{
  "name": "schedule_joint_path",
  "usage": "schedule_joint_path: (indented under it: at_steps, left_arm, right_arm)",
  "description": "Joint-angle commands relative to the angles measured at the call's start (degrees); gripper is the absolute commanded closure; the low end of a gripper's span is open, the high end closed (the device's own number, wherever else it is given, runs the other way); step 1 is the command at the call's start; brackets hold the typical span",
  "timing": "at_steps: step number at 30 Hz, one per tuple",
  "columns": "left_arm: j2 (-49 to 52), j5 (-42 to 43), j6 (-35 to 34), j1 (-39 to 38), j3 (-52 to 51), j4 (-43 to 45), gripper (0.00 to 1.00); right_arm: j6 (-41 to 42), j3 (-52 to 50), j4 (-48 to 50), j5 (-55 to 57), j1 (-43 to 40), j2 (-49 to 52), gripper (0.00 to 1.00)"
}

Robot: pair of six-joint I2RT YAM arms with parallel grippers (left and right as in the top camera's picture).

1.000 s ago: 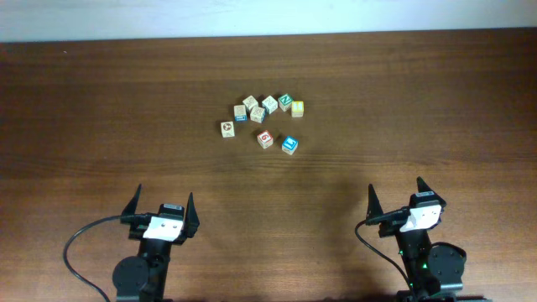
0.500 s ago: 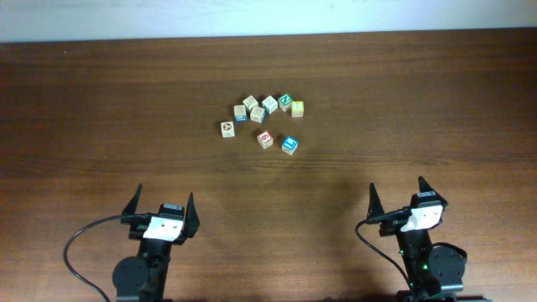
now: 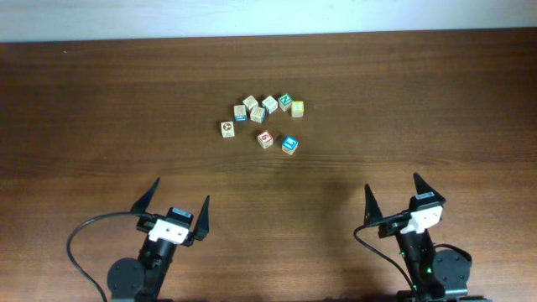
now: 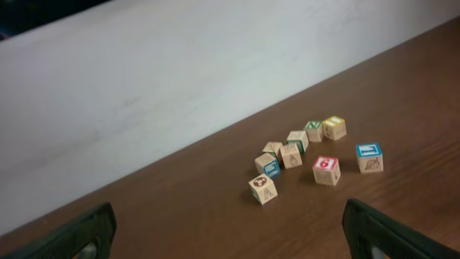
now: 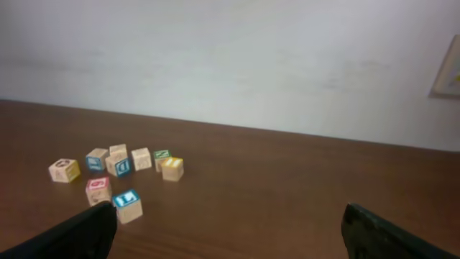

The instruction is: Rotate 4 blocks

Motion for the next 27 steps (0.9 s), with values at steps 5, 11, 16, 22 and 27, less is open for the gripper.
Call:
schedule_joint_path:
  at_steps: [5, 11, 16, 22, 27]
  left_arm:
    - [22.2, 2.7, -0.8, 0.2, 17.3, -1.2, 0.01]
    - [49.2, 5.6, -0.8, 0.2, 41.2, -14.6, 0.01]
    - [68.3, 5.6, -0.8, 0.2, 59.3, -25.0, 0.01]
    - [86.0, 5.6, -0.8, 0.2, 81.1, -40.3, 0.01]
    - [95.2, 5.3, -0.8, 0.2, 90.4, -46.6, 0.01]
  right_arm:
    - [0.3, 9.8, -3.0, -2.7, 0.3, 6.6, 0.01]
    - [-0.8, 24.3, -8.9, -4.2, 0.3, 25.4, 0.01]
    - [-2.9, 40.9, -18.8, -8.2, 0.3, 45.1, 0.01]
    - [-2.8, 69.0, -38.7, -16.0, 0.8, 75.0, 0.01]
    - [-2.8, 80.8, -42.8, -17.4, 8.4, 91.8, 0.02]
